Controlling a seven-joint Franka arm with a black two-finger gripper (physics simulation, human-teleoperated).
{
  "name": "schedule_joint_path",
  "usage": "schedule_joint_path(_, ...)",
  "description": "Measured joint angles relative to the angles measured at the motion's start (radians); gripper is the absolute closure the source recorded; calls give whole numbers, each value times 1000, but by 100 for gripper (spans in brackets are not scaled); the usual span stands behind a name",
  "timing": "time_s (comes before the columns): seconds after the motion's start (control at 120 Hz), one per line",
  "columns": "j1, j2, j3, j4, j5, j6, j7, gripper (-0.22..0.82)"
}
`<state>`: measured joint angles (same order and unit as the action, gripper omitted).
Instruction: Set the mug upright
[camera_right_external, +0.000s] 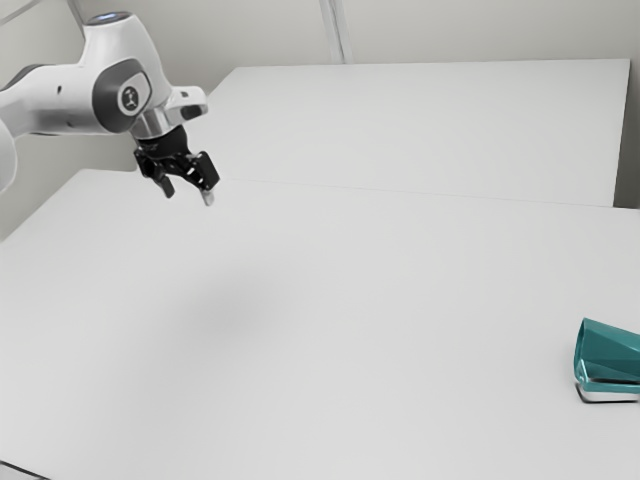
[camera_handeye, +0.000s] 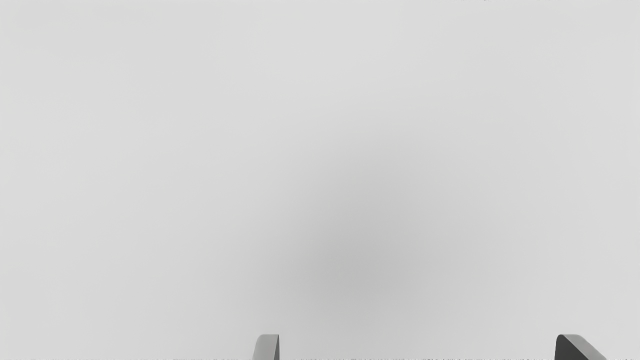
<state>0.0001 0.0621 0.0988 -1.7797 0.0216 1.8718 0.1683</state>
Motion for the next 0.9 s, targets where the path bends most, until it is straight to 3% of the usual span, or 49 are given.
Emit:
schedule_joint_path(0.175, -46, -85, 8, -89, -26, 6, 0, 0)
schedule_joint_path(0.367, -118, -93, 22, -150, -185, 2, -13, 0)
schedule_joint_path(0.567, -177, -17, 26, -184, -449, 35, 22, 0)
schedule_joint_path(0.742, -212, 56, 21, -227, -594, 137, 44, 0)
schedule_joint_path(0.9, -320, 139, 21, -228, -703, 247, 60, 0)
